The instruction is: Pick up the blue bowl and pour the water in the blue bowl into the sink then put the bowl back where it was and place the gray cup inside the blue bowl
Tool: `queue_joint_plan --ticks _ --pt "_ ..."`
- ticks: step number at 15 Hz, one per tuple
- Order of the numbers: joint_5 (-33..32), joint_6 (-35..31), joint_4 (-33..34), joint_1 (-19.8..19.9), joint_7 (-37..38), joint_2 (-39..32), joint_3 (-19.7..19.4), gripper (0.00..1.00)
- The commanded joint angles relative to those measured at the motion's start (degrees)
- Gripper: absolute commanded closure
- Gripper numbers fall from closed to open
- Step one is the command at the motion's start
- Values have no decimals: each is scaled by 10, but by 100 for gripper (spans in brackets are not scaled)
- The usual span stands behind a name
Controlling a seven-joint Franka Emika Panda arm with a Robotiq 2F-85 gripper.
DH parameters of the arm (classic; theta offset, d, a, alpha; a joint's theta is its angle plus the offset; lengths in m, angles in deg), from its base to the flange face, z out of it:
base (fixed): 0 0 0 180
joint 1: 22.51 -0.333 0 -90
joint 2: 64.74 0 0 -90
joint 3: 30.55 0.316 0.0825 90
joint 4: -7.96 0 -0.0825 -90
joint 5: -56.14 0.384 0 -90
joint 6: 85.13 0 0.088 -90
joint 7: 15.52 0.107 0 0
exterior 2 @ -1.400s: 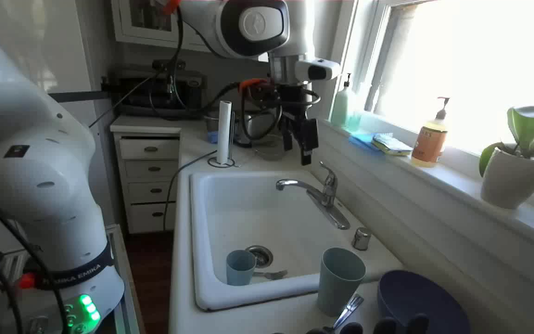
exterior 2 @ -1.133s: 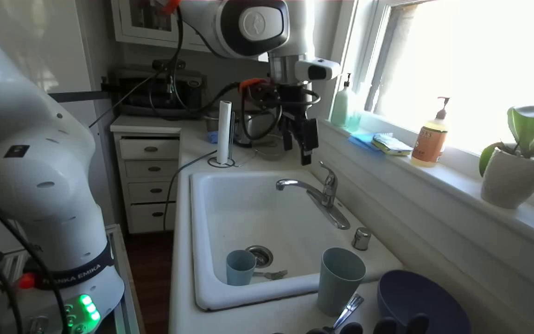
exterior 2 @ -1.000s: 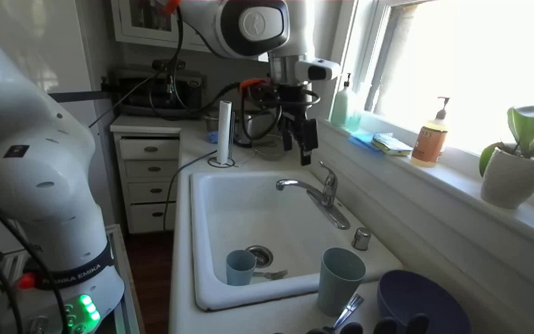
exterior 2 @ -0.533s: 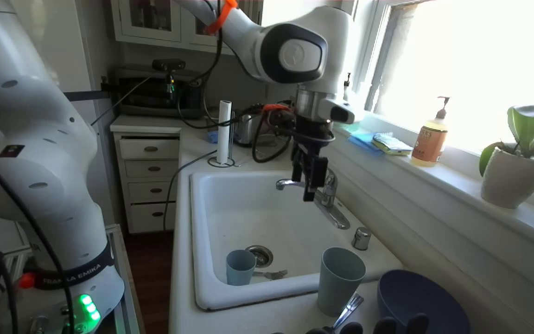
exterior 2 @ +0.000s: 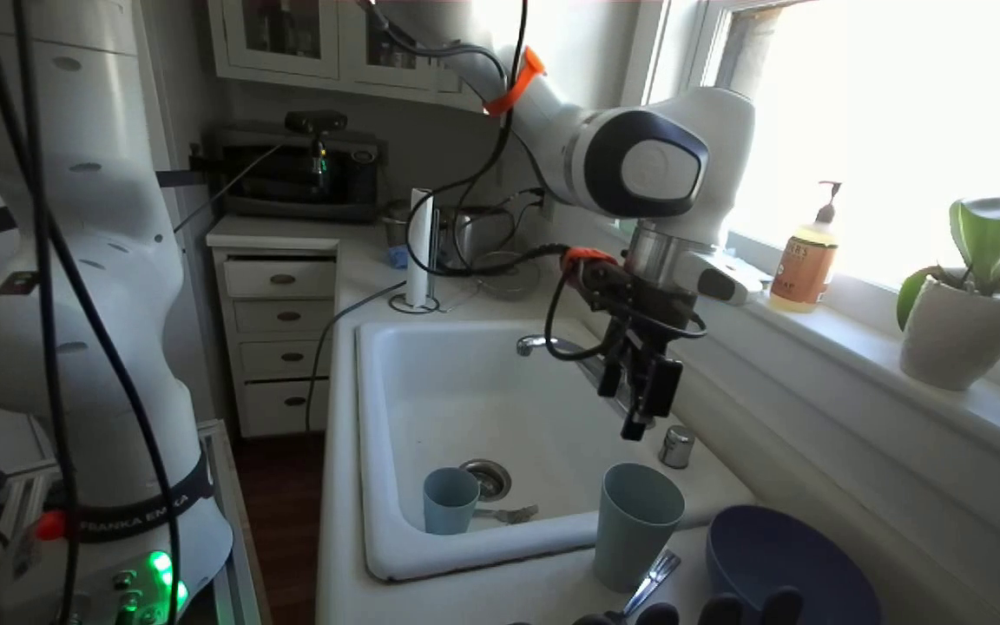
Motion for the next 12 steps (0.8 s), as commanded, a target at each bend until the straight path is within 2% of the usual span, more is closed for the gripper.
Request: queue_joint_plan --ticks 1,7,11,12 --pt "3 29 58 4 -12 -47 -12 0" --pt "21 29 89 10 -28 -85 -24 0" --pt "17 10 93 12 -71 -71 -22 0" --pt "22 8 88 7 -59 -52 -19 0"
